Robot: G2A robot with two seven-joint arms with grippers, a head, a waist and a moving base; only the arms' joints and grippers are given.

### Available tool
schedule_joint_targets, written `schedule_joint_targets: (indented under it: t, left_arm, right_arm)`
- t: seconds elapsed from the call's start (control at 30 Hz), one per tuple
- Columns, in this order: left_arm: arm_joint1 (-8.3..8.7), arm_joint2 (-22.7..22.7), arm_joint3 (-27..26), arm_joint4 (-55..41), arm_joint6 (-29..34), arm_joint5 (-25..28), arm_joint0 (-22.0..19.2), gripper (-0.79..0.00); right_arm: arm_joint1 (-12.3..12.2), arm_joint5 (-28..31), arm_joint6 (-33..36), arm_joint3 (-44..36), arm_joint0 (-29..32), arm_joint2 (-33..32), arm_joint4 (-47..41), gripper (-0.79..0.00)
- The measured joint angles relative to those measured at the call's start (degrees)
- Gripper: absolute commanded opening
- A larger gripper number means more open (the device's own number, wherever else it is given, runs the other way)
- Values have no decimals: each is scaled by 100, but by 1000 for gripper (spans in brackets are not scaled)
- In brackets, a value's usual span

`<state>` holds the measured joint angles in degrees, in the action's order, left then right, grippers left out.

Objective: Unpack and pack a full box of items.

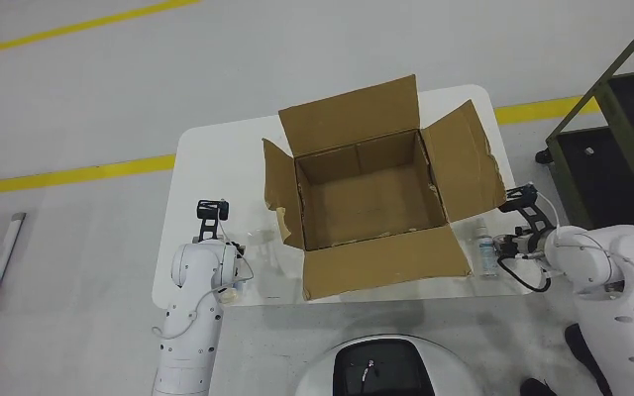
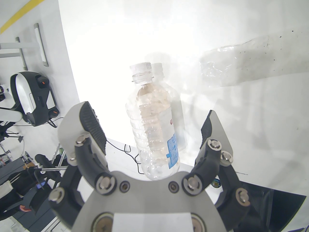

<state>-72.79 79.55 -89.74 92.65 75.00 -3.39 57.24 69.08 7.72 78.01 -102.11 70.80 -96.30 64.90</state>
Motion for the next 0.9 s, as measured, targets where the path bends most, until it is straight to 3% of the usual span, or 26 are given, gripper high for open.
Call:
schedule_joint_targets:
  t: [0.13, 0.23, 0.4, 0.53, 0.7, 0.9]
  left_arm:
    - [0, 0, 0, 0, 0, 0, 0, 0]
    - [0, 0, 0, 0, 0, 0, 0, 0]
    - [0, 0, 0, 0, 0, 0, 0, 0]
    - [0, 0, 0, 0, 0, 0, 0, 0]
    - [0, 0, 0, 0, 0, 0, 0, 0]
    - [0, 0, 0, 0, 0, 0, 0, 0]
  right_arm:
    - [-22, -170, -183, -218, -35, -294, -421, -437]
    - [-35, -340, -699, -469, -40, -727, -945, -785]
    - [-11, -366, -2432, -790, 79, -1335, -1885, -785]
    - [2, -499, -3626, -1147, 163, -1444, -1742, -785]
    - [5, -652, -4709, -1624, 139, -1068, -813, -785]
    - [30, -571, -5379, -1665, -49, -174, -243, -785]
